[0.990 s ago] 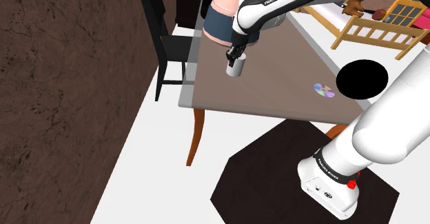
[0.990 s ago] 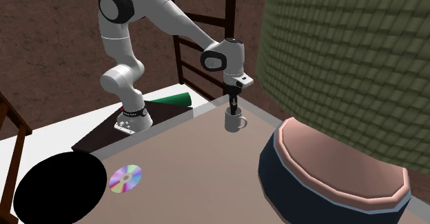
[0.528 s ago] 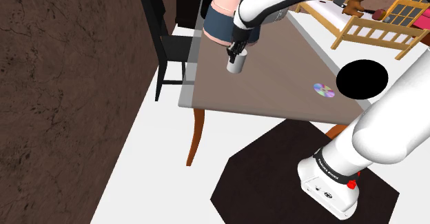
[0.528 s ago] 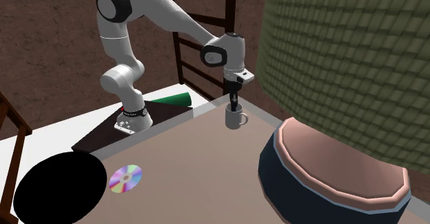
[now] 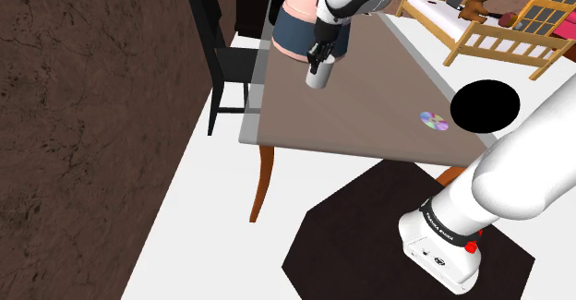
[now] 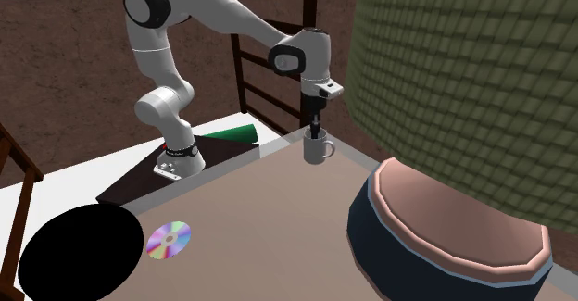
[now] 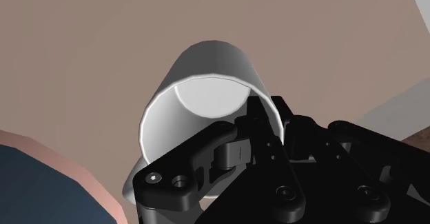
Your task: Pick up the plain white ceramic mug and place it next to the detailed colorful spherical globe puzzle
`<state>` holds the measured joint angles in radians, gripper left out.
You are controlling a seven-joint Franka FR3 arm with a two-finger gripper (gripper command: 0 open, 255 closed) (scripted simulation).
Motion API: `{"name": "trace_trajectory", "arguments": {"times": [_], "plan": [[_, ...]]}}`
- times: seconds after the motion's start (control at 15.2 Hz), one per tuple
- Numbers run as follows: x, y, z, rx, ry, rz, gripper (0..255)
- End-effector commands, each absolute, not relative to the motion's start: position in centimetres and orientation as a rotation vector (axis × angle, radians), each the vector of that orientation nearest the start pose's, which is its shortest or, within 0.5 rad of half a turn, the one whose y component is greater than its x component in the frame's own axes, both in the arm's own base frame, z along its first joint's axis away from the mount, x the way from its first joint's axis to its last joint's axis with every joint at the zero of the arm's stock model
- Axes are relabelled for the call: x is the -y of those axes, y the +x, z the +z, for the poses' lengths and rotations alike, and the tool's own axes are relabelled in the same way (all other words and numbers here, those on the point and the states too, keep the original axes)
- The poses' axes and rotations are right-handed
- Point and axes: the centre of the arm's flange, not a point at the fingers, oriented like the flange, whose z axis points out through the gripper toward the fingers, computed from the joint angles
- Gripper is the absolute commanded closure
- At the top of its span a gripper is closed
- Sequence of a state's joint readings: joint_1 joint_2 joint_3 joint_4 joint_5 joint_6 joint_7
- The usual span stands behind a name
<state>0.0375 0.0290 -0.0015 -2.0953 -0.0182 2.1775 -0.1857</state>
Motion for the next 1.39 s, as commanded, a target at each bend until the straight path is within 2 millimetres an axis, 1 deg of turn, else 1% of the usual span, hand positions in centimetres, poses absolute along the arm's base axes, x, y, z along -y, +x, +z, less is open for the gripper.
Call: {"name": "trace_trajectory", "arguments": {"times": [0.0,1.32], "plan": [[-1.8,55.5,42.3,0.365,-3.138,-0.081,255],[-1.8,55.5,52.8,0.365,-3.138,-0.081,255]]}}
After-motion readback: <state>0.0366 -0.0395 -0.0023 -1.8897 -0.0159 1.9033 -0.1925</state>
